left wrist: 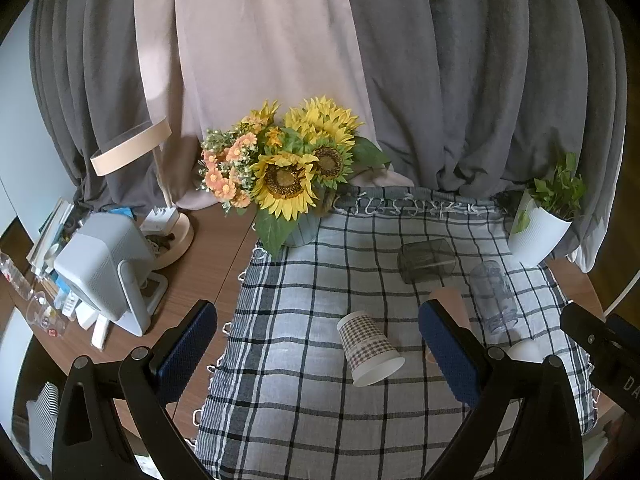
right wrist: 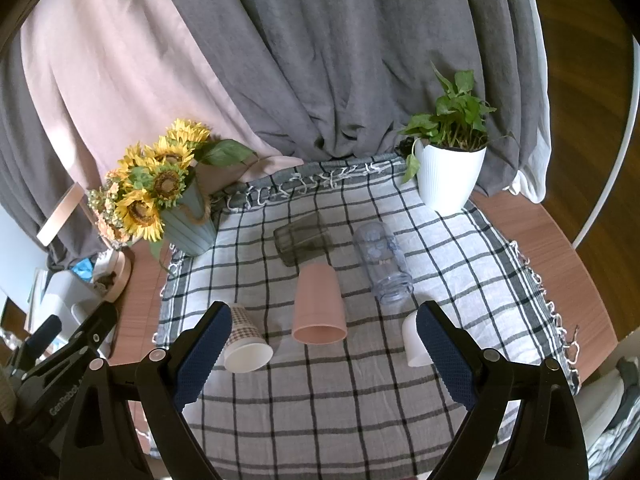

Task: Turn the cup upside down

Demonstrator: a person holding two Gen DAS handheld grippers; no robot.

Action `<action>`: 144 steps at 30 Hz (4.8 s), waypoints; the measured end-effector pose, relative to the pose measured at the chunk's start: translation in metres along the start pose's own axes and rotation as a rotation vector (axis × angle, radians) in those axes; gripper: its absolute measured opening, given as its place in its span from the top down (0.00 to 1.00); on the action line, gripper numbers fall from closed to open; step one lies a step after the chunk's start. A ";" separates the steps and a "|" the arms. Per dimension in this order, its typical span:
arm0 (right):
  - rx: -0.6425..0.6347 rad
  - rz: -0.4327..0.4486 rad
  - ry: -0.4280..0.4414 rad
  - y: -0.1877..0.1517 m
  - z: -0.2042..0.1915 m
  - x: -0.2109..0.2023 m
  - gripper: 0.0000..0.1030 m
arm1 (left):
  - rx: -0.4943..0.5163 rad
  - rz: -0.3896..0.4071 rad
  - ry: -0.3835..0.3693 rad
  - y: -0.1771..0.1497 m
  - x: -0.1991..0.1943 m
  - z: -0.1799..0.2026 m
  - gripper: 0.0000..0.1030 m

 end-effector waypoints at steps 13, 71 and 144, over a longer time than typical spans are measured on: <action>-0.001 -0.001 -0.003 0.000 -0.001 0.000 0.09 | 0.002 0.001 0.001 0.000 0.000 0.000 0.00; -0.207 -0.694 -0.017 -0.098 -0.010 0.248 0.28 | -0.147 -0.411 0.163 -0.099 0.153 -0.017 0.00; 0.259 -0.406 -0.002 -0.078 0.117 0.063 0.21 | 0.156 -0.776 -0.221 -0.191 0.119 0.174 0.26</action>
Point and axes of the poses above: each gripper's, at about its wrist camera, not at the fingertips, and x roughly the way its jaws point, z to its right, y to its top, the point moved 8 cm from there along x, roughly the way its jaws point, and after that the axes turned 12 degrees about z, right-handed, at the moved point
